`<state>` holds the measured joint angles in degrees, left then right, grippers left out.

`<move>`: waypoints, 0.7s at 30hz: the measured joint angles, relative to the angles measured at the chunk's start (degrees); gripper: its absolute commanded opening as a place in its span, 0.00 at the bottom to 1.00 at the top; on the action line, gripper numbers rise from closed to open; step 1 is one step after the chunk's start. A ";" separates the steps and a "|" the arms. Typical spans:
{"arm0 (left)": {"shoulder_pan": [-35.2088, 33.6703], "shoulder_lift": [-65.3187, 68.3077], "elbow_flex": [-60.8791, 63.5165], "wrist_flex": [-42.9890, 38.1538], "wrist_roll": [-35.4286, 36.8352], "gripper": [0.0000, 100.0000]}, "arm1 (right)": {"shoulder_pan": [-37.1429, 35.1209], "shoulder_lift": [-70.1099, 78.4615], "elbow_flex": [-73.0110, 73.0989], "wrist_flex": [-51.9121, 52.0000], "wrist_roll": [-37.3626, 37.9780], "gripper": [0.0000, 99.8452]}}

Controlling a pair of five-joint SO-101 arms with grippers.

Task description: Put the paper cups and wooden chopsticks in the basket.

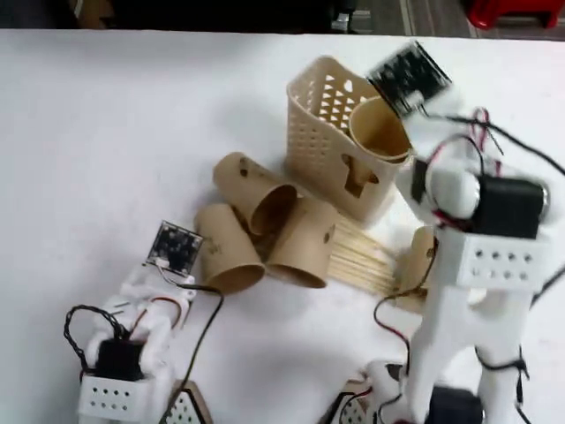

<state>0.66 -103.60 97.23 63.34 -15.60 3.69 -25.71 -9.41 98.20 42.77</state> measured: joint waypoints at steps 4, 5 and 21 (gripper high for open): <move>0.18 0.00 0.00 0.00 0.00 0.02 | 3.08 -7.82 12.57 0.00 7.38 0.31; 0.09 0.00 0.00 0.00 0.00 0.02 | 3.96 -9.76 16.00 0.00 9.23 0.31; 0.00 0.00 0.00 0.00 0.00 0.02 | 18.90 -32.79 62.07 -12.66 39.21 0.31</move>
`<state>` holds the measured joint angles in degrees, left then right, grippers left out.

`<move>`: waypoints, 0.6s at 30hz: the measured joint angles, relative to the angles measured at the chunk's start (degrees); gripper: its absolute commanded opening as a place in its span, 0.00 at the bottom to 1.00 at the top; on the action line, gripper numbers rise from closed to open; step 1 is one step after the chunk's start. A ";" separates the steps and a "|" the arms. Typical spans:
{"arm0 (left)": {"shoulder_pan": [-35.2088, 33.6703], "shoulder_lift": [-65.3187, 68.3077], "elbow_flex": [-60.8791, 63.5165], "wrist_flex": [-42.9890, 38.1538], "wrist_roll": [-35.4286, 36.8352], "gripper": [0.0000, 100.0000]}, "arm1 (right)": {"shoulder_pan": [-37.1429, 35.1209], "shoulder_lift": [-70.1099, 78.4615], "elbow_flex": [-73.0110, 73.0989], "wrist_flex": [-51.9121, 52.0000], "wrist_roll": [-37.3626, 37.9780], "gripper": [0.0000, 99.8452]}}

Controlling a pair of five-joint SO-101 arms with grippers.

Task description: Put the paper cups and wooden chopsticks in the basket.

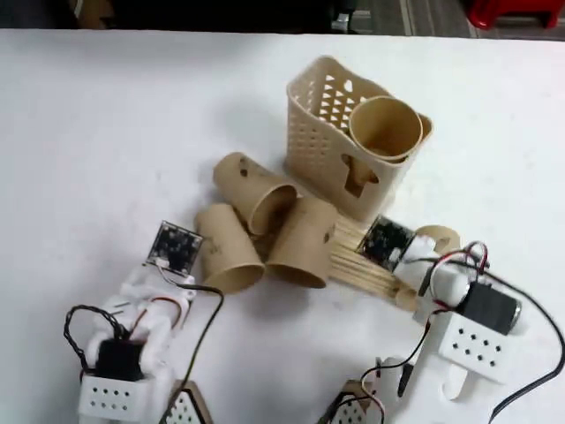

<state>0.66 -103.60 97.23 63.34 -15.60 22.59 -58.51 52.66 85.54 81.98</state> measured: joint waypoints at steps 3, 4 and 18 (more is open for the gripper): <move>0.18 0.00 0.00 0.00 0.00 0.02 | 1.49 -2.20 8.09 -7.30 1.49 0.31; 0.09 0.00 0.00 0.00 0.00 0.02 | 2.11 -2.73 10.46 -10.11 1.67 0.30; 0.00 0.00 0.00 0.00 0.00 0.02 | 4.22 -11.69 21.01 -30.24 -2.81 0.02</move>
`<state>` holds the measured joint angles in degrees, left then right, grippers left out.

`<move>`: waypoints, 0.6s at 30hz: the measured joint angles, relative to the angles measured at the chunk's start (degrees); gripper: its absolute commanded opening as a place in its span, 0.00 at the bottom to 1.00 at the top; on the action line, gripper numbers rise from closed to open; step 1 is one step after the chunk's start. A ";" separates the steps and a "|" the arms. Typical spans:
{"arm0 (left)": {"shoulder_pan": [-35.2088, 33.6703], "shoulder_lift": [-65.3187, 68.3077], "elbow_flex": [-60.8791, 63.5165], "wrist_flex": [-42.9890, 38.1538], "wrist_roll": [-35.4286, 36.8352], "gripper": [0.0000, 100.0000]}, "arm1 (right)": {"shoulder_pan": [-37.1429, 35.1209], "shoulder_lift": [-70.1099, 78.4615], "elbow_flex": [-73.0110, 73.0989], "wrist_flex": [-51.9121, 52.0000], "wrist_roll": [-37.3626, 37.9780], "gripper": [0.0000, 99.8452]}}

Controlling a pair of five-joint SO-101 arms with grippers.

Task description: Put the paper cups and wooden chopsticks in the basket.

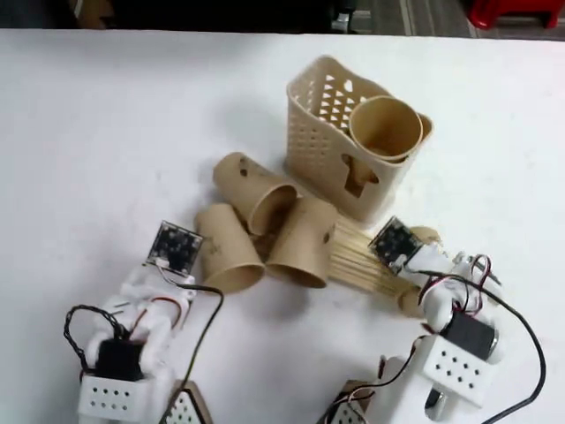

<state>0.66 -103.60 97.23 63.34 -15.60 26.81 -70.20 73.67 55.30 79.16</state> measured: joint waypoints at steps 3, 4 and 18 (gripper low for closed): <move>0.00 0.00 0.00 0.00 0.00 0.02 | 0.79 -3.87 -0.18 0.00 -4.13 0.02; 0.09 0.00 0.00 0.00 0.00 0.02 | 0.88 -5.10 -0.44 0.00 -5.36 0.02; 0.00 0.00 0.00 0.00 0.00 0.02 | 4.40 -9.93 -15.74 4.04 -17.58 0.02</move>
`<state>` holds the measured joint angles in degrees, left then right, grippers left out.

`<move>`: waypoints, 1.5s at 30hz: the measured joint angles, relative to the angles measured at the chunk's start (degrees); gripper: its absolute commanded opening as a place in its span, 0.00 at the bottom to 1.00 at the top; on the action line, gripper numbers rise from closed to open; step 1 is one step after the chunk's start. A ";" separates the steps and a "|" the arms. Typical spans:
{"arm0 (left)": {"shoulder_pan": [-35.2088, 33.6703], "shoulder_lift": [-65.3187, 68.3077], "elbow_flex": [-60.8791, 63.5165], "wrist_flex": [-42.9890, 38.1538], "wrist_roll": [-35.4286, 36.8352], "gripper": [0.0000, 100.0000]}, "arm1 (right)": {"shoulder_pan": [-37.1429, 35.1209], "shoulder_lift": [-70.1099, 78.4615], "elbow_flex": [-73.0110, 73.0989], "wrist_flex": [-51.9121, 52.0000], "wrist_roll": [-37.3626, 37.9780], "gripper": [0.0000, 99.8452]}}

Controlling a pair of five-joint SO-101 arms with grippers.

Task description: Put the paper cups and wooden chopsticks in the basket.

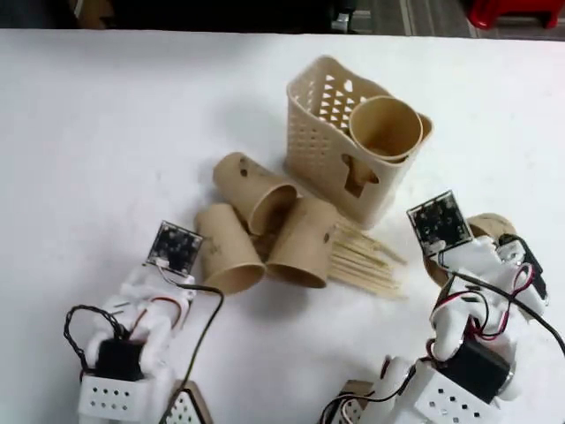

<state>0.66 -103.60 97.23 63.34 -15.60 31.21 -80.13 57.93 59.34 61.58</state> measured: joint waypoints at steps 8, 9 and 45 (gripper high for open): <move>0.00 0.00 -5.80 3.69 -11.25 0.03 | -2.11 8.79 -12.57 11.25 -5.98 0.02; 0.09 0.00 -7.91 4.66 -13.63 0.05 | -2.46 10.02 -12.84 11.78 -6.51 0.02; 10.64 42.90 -15.56 -31.12 -13.36 0.02 | -1.05 20.75 -24.70 18.81 -8.97 0.02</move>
<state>11.30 -60.70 81.67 32.22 -28.97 30.15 -59.38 33.23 78.15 52.62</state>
